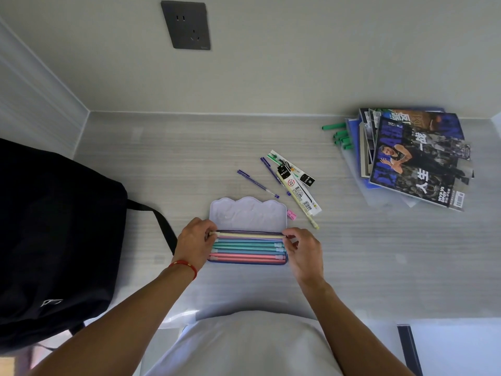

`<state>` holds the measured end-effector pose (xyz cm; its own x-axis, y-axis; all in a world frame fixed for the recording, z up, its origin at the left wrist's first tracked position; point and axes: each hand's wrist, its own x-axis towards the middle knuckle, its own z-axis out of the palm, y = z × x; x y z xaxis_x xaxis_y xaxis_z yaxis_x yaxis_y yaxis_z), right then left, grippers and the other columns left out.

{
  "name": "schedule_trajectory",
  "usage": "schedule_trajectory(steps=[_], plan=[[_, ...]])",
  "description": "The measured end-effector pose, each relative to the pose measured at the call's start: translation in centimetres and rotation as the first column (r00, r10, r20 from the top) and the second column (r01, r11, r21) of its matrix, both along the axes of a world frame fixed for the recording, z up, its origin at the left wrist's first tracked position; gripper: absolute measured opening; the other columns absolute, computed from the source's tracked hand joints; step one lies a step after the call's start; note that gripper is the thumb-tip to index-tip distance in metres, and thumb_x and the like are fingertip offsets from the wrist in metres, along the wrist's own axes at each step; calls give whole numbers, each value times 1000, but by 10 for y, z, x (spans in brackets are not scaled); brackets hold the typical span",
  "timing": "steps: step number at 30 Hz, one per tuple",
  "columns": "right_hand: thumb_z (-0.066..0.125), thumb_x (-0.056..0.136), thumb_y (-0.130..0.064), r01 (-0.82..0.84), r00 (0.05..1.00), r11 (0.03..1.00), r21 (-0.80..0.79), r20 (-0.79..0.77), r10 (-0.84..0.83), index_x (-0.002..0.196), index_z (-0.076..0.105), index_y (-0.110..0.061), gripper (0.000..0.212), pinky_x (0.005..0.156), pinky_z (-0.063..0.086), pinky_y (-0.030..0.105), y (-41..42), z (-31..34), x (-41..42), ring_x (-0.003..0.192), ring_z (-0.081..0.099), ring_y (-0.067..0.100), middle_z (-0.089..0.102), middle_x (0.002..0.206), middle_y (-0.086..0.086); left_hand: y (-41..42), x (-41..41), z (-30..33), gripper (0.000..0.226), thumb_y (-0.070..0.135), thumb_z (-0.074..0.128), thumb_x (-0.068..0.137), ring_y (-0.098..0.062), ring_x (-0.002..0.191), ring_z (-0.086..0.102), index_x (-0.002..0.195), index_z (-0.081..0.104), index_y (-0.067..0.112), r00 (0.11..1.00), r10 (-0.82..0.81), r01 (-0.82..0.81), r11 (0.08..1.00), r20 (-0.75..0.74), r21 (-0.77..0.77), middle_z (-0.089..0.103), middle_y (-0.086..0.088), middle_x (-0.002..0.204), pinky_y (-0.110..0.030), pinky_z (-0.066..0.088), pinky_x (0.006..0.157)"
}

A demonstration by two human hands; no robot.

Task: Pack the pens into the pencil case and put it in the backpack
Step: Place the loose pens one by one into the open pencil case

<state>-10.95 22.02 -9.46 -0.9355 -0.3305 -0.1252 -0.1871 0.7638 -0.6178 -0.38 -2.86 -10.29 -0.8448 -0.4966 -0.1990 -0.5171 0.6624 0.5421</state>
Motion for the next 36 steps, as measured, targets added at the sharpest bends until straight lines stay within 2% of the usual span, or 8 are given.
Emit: schedule_trajectory(steps=[5, 12, 17, 22, 25, 30, 33, 36], plan=[[72, 91, -22, -61, 998, 996, 58, -9, 61, 101, 68, -15, 14, 74, 62, 32, 0, 0, 0, 93, 69, 20, 67, 108, 5, 0, -3, 2, 5, 26, 64, 92, -12, 79, 55, 90, 63, 22, 998, -56, 56, 997, 2, -59, 56, 3, 90, -12, 41, 67], [71, 91, -20, -106, 994, 989, 106, -26, 110, 103, 69, -17, 12, 71, 60, 39, 2, 3, 1, 84, 68, 22, 62, 108, 4, -2, -4, 4, 10, 28, 58, 96, -14, 82, 59, 93, 63, 20, 980, -199, 200, 969, 23, -146, 57, 0, 96, -26, 57, 76], [71, 91, -20, -155, 986, 979, 134, -41, 162, 107, 68, -18, 16, 68, 61, 37, 3, 3, 3, 81, 68, 22, 60, 110, 4, -3, 6, 3, 11, 20, 53, 98, -16, 82, 58, 95, 62, 16, 955, -295, 290, 937, 4, -193, 58, -4, 97, -36, 59, 71], [73, 90, -20, -202, 971, 959, 201, -85, 222, 98, 70, -18, 9, 65, 61, 35, 3, 4, 3, 77, 68, 21, 59, 109, 4, 0, 11, 5, 13, 26, 55, 97, -15, 85, 59, 99, 63, 16, 951, -309, 306, 930, 19, -202, 58, -4, 102, -32, 60, 74], [74, 88, -21, -206, 971, 960, 189, -82, 225, 97, 68, -17, 12, 66, 61, 35, 4, 4, 3, 76, 68, 20, 58, 109, 3, 3, 9, 10, 16, 27, 54, 97, -17, 86, 60, 100, 63, 14, 959, -283, 282, 944, 24, -171, 58, -6, 104, -32, 60, 76], [68, 93, -27, -145, 981, 976, 164, -105, 163, 100, 64, -15, 15, 70, 62, 37, 4, 4, -1, 89, 67, 20, 59, 112, 5, 5, 4, 19, 14, 22, 55, 97, -16, 80, 55, 96, 64, 12, 964, -265, 260, 950, -7, -175, 57, -5, 98, -32, 57, 71], [67, 91, -13, 25, 980, 987, 158, -198, 7, 106, 66, -10, 15, 75, 56, 46, 7, 3, -20, 93, 61, 31, 63, 108, 13, 6, 1, 24, 13, 26, 54, 97, -14, 81, 55, 97, 62, 16, 970, -237, 227, 961, -51, -157, 55, 0, 97, -24, 52, 68], [66, 92, -15, 196, 978, 937, 290, -125, -165, 122, 59, -8, 32, 82, 53, 45, 14, 0, -42, 102, 55, 33, 58, 116, 16, 6, -4, 27, 13, 22, 51, 98, -19, 87, 59, 101, 61, 15, 981, -185, 175, 972, -55, -156, 56, -3, 102, -32, 57, 70]])
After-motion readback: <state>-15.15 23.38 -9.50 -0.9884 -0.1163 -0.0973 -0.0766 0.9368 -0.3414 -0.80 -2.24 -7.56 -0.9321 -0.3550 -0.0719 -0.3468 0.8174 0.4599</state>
